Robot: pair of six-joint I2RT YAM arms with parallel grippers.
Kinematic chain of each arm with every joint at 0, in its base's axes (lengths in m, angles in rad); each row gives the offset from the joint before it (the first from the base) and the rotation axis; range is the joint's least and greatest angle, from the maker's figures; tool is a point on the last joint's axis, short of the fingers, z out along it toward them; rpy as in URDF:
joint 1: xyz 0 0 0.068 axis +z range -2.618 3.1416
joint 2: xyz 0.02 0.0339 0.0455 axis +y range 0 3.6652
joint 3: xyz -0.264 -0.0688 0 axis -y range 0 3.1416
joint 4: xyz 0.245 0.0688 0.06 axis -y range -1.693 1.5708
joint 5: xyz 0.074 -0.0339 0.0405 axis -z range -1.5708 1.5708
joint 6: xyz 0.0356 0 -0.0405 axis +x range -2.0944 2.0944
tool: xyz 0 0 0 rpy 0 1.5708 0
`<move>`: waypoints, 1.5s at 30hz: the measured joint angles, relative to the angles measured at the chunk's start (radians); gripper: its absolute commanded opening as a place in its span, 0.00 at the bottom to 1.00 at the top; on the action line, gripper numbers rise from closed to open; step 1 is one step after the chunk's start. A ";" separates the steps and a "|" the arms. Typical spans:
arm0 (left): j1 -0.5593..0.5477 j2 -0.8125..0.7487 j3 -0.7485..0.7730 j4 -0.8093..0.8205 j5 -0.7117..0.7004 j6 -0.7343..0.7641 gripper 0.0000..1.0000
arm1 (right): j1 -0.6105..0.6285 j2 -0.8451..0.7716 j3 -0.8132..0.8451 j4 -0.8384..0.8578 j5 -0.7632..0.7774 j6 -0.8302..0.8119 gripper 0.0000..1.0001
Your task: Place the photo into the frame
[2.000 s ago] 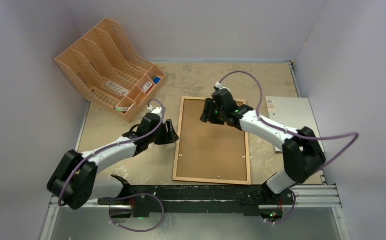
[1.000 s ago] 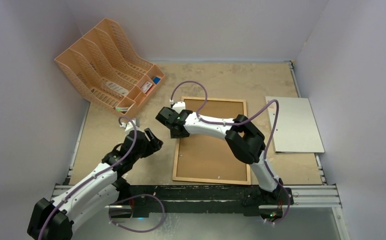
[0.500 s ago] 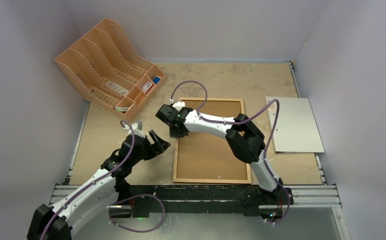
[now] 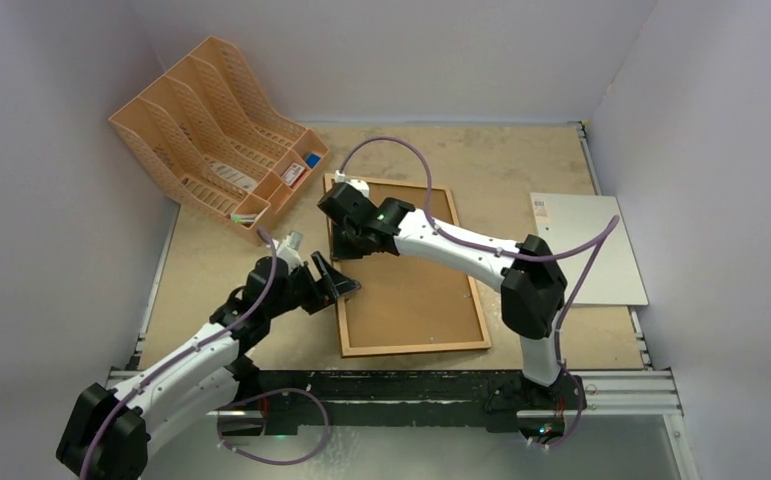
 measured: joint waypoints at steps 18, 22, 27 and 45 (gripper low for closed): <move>0.019 0.012 -0.035 0.215 0.134 -0.184 0.00 | -0.037 -0.053 -0.014 0.008 -0.073 -0.019 0.35; 0.018 0.035 0.058 0.078 0.134 -0.132 0.00 | -0.041 -0.069 -0.009 0.018 -0.057 -0.045 0.45; 0.018 0.056 0.232 -0.145 0.118 -0.035 0.00 | -0.051 -0.085 0.055 0.004 -0.020 -0.089 0.57; 0.021 0.354 0.983 -0.871 -0.029 0.473 0.00 | -0.230 -0.476 -0.150 0.137 -0.036 -0.140 0.97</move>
